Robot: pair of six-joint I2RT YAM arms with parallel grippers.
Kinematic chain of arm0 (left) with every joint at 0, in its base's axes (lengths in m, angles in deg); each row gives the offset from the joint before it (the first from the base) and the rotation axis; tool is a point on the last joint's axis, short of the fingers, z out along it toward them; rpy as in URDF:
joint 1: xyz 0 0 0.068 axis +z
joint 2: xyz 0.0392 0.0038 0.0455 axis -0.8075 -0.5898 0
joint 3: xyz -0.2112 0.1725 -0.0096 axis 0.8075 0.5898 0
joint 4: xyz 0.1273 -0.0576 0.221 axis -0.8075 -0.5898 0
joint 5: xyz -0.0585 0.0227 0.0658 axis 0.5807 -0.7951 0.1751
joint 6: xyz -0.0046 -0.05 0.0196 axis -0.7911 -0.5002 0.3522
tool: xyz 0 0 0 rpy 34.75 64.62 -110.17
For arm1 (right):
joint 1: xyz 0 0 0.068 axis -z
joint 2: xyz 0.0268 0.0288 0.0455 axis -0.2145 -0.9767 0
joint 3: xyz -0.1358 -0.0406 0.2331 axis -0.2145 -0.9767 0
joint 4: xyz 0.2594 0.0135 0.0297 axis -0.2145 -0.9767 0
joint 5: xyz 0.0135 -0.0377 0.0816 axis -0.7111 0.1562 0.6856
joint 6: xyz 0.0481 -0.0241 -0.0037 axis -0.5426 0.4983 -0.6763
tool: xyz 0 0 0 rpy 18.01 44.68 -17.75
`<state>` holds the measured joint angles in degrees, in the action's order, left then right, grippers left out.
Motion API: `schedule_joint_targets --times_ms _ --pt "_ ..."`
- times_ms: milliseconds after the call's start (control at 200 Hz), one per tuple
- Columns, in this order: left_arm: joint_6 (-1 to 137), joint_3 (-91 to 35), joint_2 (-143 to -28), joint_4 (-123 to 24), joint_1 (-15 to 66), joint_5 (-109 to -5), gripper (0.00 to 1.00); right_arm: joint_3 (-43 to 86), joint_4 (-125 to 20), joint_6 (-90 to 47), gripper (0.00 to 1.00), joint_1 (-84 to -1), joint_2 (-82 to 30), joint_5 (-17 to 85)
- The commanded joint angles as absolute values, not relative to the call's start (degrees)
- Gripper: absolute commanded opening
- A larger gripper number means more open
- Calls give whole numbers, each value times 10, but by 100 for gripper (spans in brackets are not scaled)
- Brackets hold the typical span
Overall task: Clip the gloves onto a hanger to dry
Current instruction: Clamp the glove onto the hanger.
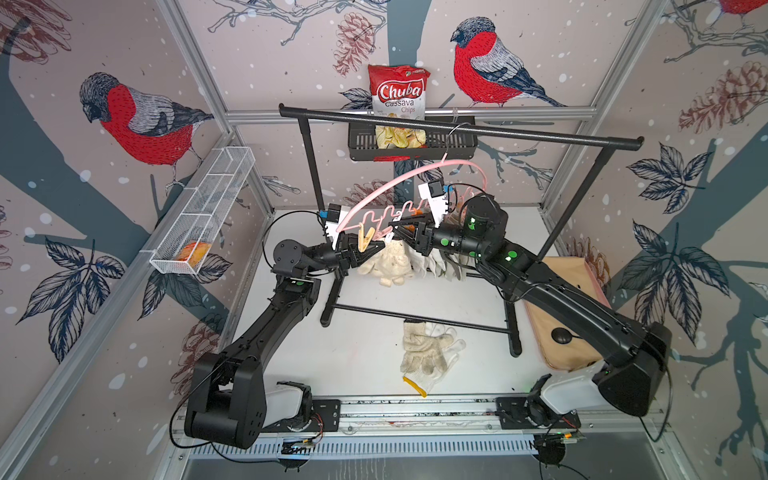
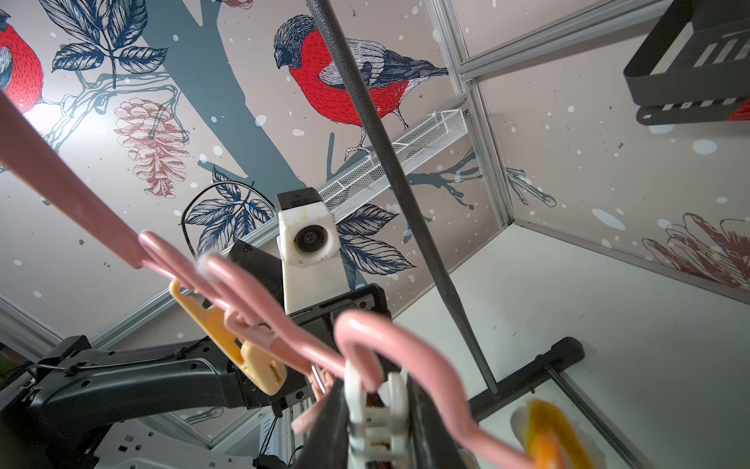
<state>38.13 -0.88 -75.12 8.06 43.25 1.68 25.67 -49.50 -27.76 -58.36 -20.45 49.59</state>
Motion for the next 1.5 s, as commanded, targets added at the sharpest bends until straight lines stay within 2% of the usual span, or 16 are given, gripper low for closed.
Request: schedule_joint_targets --times_ms 0,690,931,1216,1416,1496 --pt "389 -11 -746 99 433 18 0 260 -506 -263 17 -583 -207 504" --pt "409 -21 -731 64 436 17 0 275 -541 -233 15 -584 -211 509" --pt "408 -16 -730 65 436 17 0 276 -539 -228 39 -584 -209 505" --pt "421 -13 -727 54 436 12 0 277 -547 -220 56 -584 -202 491" --pt "454 11 -707 42 451 -21 26 262 -548 -221 66 -583 -182 472" --pt "466 26 -695 37 462 -37 31 250 -544 -226 68 -582 -170 467"
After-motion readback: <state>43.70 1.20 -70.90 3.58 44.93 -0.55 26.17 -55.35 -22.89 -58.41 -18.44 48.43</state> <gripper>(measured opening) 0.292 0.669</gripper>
